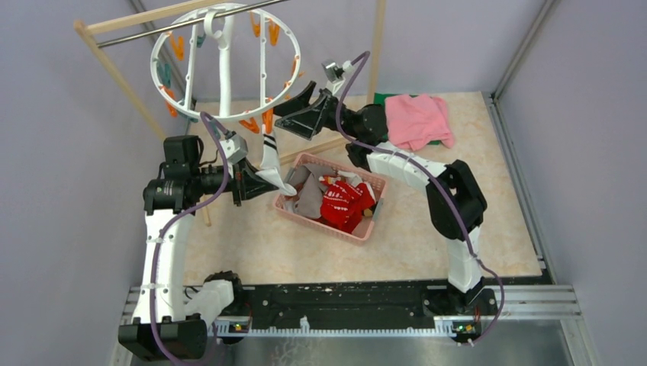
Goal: Remove the socks clipped to the hanger
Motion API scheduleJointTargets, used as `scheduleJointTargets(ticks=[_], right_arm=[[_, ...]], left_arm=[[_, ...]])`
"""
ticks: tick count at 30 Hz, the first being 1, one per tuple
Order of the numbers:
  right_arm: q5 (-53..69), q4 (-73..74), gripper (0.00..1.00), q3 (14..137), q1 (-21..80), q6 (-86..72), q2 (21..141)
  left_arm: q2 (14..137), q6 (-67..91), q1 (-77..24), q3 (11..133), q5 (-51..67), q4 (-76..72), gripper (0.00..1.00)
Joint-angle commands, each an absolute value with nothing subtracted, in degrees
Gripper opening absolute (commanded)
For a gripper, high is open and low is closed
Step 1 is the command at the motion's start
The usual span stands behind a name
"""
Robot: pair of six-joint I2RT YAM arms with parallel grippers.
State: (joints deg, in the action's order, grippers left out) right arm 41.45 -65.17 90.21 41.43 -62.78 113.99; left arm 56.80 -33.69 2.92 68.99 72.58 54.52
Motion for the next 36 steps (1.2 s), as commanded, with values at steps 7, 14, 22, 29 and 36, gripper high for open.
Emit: scheduleJointTargets(ticks=[7,14,22,29,36], right_arm=[[37.97,-77.47,0.75,96.07,43.35,-71.03,119.27],[36.37,-75.82,0.81,96.51,43.86,-70.5,120.16],[35.67,-78.02,0.57,102.0,44.7,-73.38,123.51],[35.79,-79.8,0.32,103.71,45.16,-75.36,124.82],[36.01,-78.84,0.08,102.28,45.18,-74.51,123.71]], left_arm=[[57.01,-35.02,2.9,70.47,74.55,53.7,0.0],[56.72,-33.82,2.9,71.01,75.84,53.87,0.0],[56.61,-33.55,2.9,70.97,75.43,53.97,0.0],[56.34,-33.49,2.91,71.01,74.84,54.14,0.0],[56.39,-33.12,2.88,70.78,73.63,53.35,0.0]])
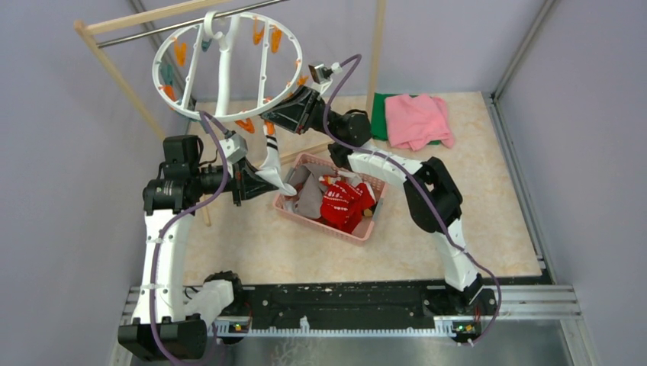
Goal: Remove the socks clipped to the hanger
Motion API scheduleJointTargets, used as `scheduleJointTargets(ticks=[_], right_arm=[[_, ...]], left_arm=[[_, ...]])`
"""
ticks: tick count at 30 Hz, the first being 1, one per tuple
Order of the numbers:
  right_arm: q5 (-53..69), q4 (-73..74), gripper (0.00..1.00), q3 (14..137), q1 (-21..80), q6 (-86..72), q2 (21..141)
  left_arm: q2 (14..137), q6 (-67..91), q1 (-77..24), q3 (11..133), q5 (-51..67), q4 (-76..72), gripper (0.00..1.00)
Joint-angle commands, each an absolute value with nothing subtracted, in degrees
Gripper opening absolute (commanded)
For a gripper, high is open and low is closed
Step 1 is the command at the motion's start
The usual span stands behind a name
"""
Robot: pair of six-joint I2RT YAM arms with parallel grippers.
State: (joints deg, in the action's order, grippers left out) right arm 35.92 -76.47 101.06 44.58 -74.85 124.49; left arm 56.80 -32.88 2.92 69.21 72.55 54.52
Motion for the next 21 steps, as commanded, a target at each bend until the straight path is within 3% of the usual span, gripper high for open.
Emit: scheduleJointTargets(ticks=[1,11,21], right_arm=[[36.1,-78.07,0.03,102.18,45.18,-74.04,123.4],[34.29,-59.65,0.0,94.96,45.36,-57.85,114.94],[34.78,-55.83,0.0,95.37,45.3,-55.2,113.12]], left_arm=[[56.37,-32.98,2.9,70.55,73.43,52.94,0.0],[56.58,-42.36,2.9,66.33,65.41,55.72,0.0],[56.99,-47.14,2.9,62.93,60.25,55.33,0.0]])
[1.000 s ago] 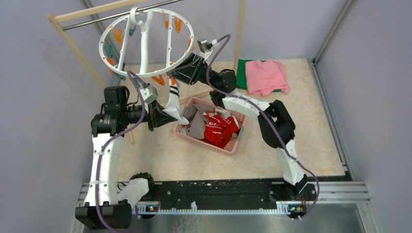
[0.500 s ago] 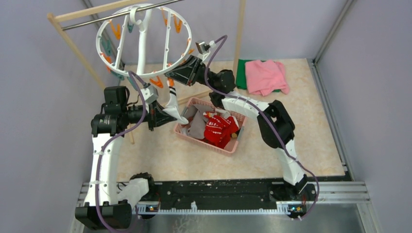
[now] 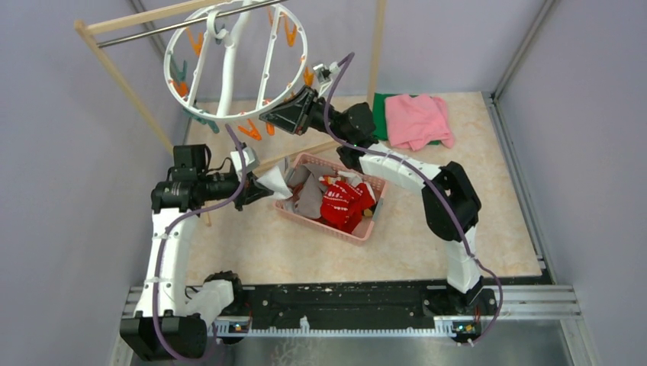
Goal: Remove the socks clipped to the hanger
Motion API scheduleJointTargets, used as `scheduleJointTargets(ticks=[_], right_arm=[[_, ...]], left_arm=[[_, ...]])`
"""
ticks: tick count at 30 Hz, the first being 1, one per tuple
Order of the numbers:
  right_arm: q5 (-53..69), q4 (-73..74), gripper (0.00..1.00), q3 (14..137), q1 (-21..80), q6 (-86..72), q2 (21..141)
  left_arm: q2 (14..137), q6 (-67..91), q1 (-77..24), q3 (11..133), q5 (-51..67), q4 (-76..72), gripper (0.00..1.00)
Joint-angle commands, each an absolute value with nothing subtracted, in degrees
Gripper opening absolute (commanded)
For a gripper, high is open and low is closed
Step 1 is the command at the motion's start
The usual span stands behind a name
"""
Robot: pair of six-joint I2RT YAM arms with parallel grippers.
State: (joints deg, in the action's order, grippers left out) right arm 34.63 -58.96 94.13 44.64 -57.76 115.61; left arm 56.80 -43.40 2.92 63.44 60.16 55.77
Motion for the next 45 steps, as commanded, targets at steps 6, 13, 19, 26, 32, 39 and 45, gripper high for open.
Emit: scheduleJointTargets(ticks=[6,13,19,26,32,39,45], right_arm=[[34.8,-50.82,0.72,93.67,45.24,-51.56,110.84],[30.76,-43.38,0.99,84.49,45.78,-42.68,103.31],[31.21,-42.41,0.99,74.1,45.98,-39.76,96.92],[34.8,-43.25,0.99,63.19,51.58,-32.03,92.93],[36.76,-51.11,0.69,63.25,52.21,-38.83,96.11],[34.01,-47.96,0.0,62.75,51.31,-38.89,94.62],[26.11,-30.69,0.0,58.17,48.66,-30.71,84.36]], left_arm=[[57.64,-45.98,2.77,63.4,62.1,53.79,0.0],[57.72,-47.77,2.5,63.42,62.37,54.85,0.0],[57.45,-47.17,2.55,63.4,63.02,53.8,0.0],[57.15,-47.85,2.46,63.9,64.98,53.9,0.0],[56.62,-52.44,2.37,64.42,66.21,58.12,0.0],[56.6,-50.5,2.17,63.82,64.27,57.5,0.39],[57.64,-50.64,2.11,64.08,62.95,58.53,0.99]])
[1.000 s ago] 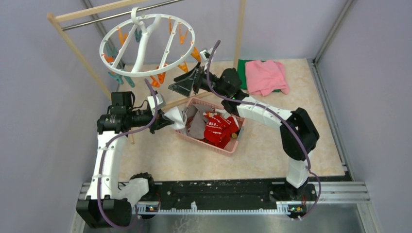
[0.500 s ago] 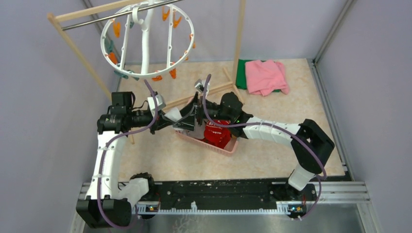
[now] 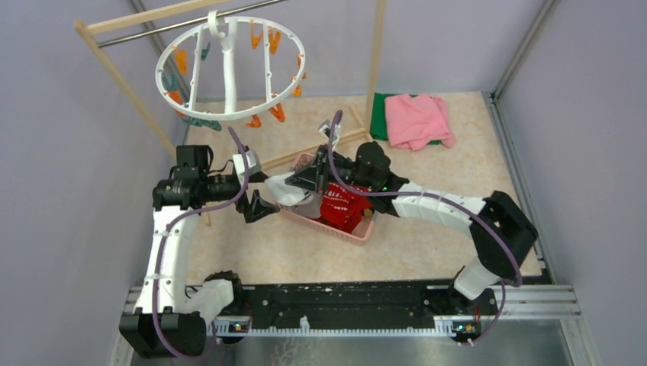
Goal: Remove the socks clipped to the hanger
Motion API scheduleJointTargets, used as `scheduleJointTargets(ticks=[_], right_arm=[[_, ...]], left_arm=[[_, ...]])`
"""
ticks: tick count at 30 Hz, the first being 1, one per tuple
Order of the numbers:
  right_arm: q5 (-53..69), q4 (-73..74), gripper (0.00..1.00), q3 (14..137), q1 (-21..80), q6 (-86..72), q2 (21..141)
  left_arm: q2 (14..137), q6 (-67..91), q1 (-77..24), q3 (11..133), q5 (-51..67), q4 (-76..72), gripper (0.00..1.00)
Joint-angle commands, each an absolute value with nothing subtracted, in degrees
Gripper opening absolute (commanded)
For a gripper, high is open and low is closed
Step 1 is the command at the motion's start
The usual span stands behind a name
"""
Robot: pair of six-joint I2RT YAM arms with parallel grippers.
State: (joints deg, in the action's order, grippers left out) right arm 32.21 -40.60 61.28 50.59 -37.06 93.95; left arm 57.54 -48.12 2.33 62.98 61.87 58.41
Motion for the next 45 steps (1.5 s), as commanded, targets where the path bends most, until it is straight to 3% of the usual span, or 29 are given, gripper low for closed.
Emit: scheduleJointTargets(ticks=[1,8,14,25,32,35,37,40,42,45], right_arm=[[24.88,-27.31,0.0,57.23,48.28,-29.46,82.26],[19.22,-13.33,0.0,47.34,44.35,-27.22,71.67],[17.44,-10.54,0.0,42.99,42.01,-28.36,71.18],[10.36,-9.27,0.0,50.23,40.63,-25.7,90.97],[-4.14,-4.79,0.0,52.46,41.14,-26.28,98.58],[-6.62,-2.79,0.14,52.76,41.14,-26.41,97.05],[-7.06,-1.06,0.39,54.18,41.21,-25.64,94.0],[-6.18,2.92,0.68,57.91,41.2,-25.18,87.92],[-5.57,6.72,0.96,61.17,41.18,-25.23,84.83],[-6.64,13.52,0.99,64.54,41.15,-25.14,81.22]], left_arm=[[57.52,-50.66,2.11,63.91,62.42,58.21,0.99],[56.92,-50.96,2.13,62.03,59.59,54.59,0.99],[59.63,-51.79,2.11,62.82,57.74,56.33,0.99],[61.7,-47.64,2.11,53.01,45.87,39.96,0.99],[66.97,-43.03,2.11,52.49,41.8,34.79,0.99],[68.66,-41.58,2.11,51.58,40.68,32.38,0.99],[69.26,-39.44,2.15,50.64,38.93,29.73,0.99],[69.55,-37.63,2.11,50.09,37.04,27.91,0.99],[69.51,-35.46,2.11,49.79,35.18,26.34,0.99],[69.86,-32.83,2.2,49.63,32.75,24.76,0.99]])
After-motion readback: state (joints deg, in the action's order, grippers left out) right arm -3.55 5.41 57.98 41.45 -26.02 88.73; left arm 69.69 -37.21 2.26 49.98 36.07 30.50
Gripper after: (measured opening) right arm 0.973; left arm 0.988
